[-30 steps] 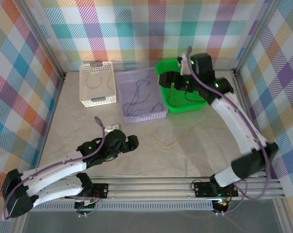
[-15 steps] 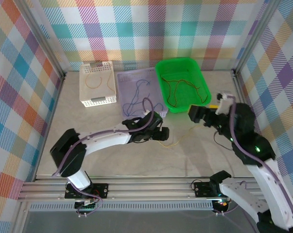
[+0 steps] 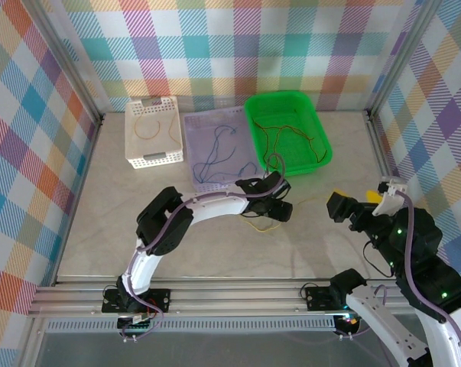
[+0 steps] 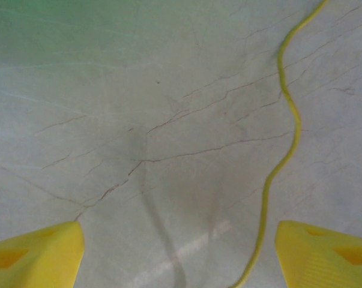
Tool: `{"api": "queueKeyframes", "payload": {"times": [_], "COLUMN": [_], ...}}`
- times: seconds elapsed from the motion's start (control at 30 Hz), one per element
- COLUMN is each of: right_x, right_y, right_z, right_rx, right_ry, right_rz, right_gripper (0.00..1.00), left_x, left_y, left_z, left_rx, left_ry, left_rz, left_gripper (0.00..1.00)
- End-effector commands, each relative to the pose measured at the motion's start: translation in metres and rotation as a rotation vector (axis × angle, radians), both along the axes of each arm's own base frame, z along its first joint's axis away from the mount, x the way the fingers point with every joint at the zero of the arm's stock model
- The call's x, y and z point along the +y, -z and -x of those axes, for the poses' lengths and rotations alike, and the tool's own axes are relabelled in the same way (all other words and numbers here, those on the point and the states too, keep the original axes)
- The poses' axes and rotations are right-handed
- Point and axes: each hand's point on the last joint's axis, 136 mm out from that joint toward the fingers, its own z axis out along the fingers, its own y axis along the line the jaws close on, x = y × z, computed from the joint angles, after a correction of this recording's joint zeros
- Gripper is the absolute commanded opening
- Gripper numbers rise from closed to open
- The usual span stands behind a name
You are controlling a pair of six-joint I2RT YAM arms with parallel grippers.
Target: Untangle the cables
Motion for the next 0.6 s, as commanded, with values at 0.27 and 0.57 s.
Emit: {"api": "queueKeyframes", "payload": {"times": [0.27, 0.57], "right_x": [-0.016, -0.019], "right_y": [-0.004, 0.001], "right_z": [0.021, 0.027], "right_rx": [-0.037, -0.033], "right_ry": [0.026, 0.028], "right_rz": [0.018, 0.013], "right_gripper": [1.00, 1.00], "left_x": [-0.009, -0.027], "left_y": [0.026, 0.000], "left_z": [0.008, 0.020], "left_rx": [0.044, 0.023], "left_ry": [0.074, 0.089], "left_rz": [-0.077, 0.017], "left_gripper": [0.67, 0.77]}}
